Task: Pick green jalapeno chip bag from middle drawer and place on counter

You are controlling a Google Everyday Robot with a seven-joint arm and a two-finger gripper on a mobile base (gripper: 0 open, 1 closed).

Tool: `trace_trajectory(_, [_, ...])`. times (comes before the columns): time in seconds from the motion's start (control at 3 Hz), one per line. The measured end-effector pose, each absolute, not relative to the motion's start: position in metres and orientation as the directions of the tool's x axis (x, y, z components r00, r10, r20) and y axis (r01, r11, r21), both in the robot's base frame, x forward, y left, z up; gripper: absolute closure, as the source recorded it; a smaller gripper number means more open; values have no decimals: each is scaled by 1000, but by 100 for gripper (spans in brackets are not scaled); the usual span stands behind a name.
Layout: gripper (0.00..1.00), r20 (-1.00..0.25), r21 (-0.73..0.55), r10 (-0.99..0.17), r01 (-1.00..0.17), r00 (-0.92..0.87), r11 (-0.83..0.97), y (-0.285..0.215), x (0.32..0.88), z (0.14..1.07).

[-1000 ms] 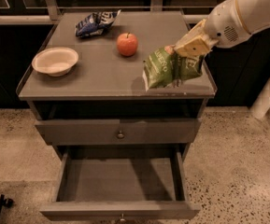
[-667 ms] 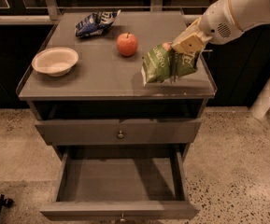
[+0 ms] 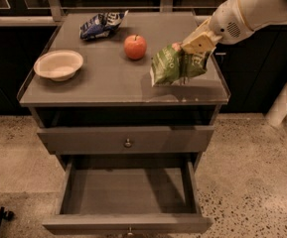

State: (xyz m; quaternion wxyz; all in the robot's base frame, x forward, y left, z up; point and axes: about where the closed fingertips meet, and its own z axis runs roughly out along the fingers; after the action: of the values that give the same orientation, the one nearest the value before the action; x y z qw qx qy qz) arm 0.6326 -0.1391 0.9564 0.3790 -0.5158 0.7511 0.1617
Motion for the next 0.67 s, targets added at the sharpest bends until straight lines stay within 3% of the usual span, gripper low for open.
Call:
trace_trajectory(0.33, [83,-736,-148,-652,-897,-181,416,-139,633,956])
trace_trajectory(0.67, [59,-736,-148,-652,-897,-181,416,-139,633,956])
